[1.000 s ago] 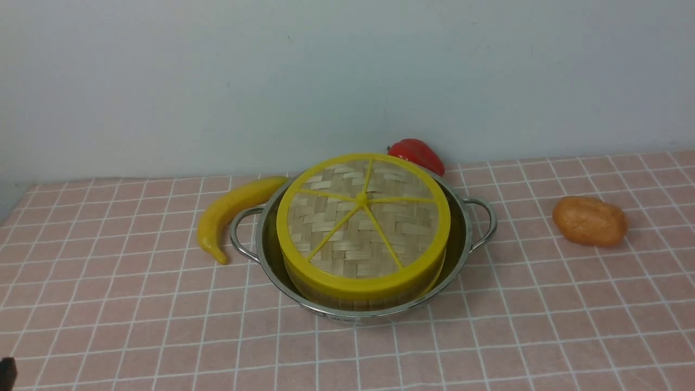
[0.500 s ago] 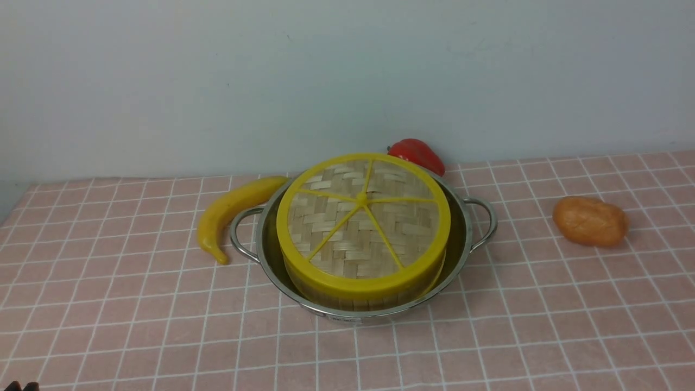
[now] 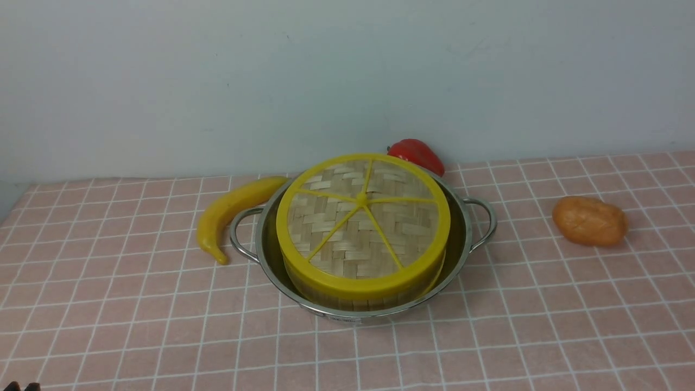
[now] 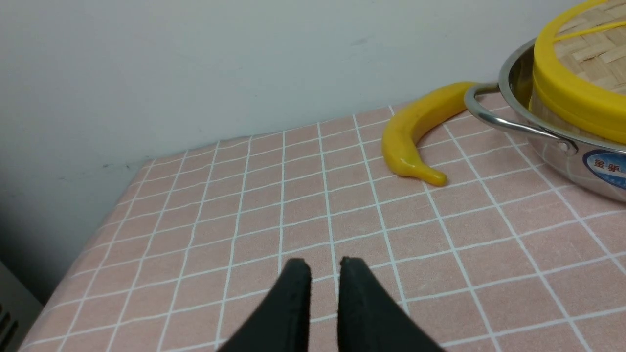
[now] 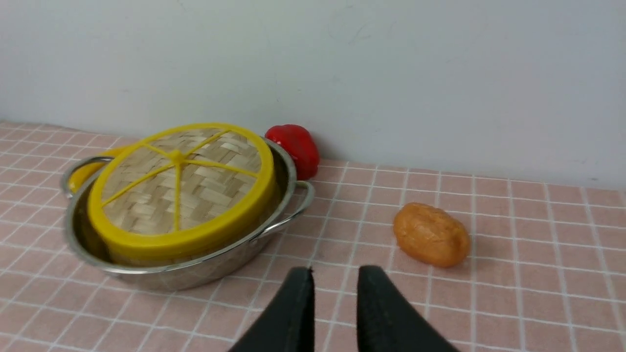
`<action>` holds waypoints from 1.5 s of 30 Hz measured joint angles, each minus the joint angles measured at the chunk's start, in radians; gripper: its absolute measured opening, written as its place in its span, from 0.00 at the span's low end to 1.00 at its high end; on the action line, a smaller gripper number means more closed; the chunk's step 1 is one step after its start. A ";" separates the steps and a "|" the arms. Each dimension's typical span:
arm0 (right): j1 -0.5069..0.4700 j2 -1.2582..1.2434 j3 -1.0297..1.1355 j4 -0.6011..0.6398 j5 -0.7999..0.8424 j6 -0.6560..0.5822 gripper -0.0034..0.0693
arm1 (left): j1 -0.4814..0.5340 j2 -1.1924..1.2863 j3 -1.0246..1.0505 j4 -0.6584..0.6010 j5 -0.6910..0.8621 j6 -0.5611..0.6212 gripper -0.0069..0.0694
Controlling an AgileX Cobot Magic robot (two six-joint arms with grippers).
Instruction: Place the steamer in the pot on the pink tablecloth, and put the lid on the steamer.
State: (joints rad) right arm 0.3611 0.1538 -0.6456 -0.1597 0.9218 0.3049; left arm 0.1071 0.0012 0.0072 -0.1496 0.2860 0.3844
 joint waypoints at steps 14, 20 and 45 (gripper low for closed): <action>-0.369 -0.151 0.492 -0.073 -0.549 -0.003 0.31 | 0.000 -0.002 0.000 0.000 0.001 0.000 0.23; -0.414 -0.154 0.649 -0.071 -0.640 0.000 0.33 | 0.000 -0.001 0.000 0.000 0.001 0.000 0.25; -0.414 -0.155 0.653 -0.058 -0.615 0.001 0.38 | 0.000 -0.001 0.000 0.000 0.001 0.000 0.30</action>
State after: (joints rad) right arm -0.0526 -0.0014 0.0078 -0.2172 0.3068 0.3062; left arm 0.1071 0.0005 0.0072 -0.1496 0.2870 0.3844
